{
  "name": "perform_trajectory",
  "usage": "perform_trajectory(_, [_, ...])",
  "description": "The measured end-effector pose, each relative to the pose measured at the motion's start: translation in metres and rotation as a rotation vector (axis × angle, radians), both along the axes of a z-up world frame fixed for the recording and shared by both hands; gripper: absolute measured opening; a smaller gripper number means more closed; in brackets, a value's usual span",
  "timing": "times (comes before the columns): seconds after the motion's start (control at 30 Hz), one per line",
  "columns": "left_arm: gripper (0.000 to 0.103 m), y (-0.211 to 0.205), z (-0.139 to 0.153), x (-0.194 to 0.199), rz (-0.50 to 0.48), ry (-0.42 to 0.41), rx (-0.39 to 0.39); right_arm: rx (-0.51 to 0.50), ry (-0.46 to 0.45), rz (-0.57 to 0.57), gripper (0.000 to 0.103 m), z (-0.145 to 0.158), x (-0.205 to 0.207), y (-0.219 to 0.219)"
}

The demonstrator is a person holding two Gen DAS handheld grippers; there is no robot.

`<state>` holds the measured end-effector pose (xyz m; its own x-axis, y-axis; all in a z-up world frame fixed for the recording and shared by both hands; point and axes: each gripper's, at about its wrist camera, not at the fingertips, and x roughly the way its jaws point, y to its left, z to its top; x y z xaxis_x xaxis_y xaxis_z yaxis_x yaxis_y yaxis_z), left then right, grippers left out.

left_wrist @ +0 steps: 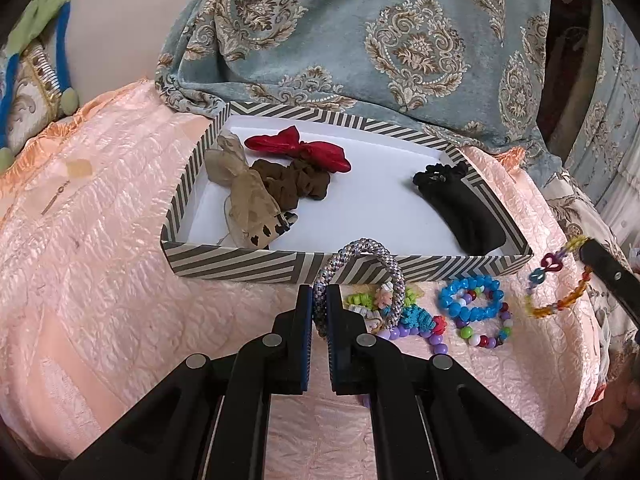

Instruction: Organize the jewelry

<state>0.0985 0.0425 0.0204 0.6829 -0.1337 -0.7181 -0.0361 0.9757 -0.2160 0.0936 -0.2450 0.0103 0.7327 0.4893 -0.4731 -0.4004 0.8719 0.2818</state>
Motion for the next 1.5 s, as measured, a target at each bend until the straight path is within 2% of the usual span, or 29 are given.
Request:
perform_trajectory(0.13, [0.000, -0.001, 0.001, -0.001, -0.004, -0.005, -0.001, 0.013, -0.021, 0.013, 0.009, 0.004, -0.002, 0.000])
perform_trajectory(0.7, [0.000, -0.004, 0.009, -0.004, -0.014, -0.032, 0.008, -0.010, 0.005, 0.038, 0.009, -0.002, 0.000, 0.005])
perform_trajectory(1.0, [0.000, 0.001, 0.033, -0.004, -0.010, -0.067, -0.006, -0.023, 0.003, 0.056, 0.009, 0.007, 0.000, 0.013])
perform_trajectory(1.1, [0.000, 0.004, 0.045, 0.004, -0.018, -0.077, -0.010, -0.028, -0.005, 0.072, 0.009, 0.017, 0.005, 0.019])
perform_trajectory(1.3, [0.000, -0.007, 0.067, 0.045, -0.090, -0.081, 0.040, -0.034, -0.040, 0.117, 0.009, 0.045, 0.028, 0.034])
perform_trajectory(1.4, [0.000, -0.017, 0.059, 0.068, -0.112, -0.044, 0.050, -0.065, -0.027, 0.156, 0.009, 0.053, 0.052, 0.047])
perform_trajectory(1.5, [0.000, -0.029, 0.039, 0.089, -0.136, 0.008, 0.046, -0.091, 0.014, 0.169, 0.009, 0.052, 0.083, 0.062])
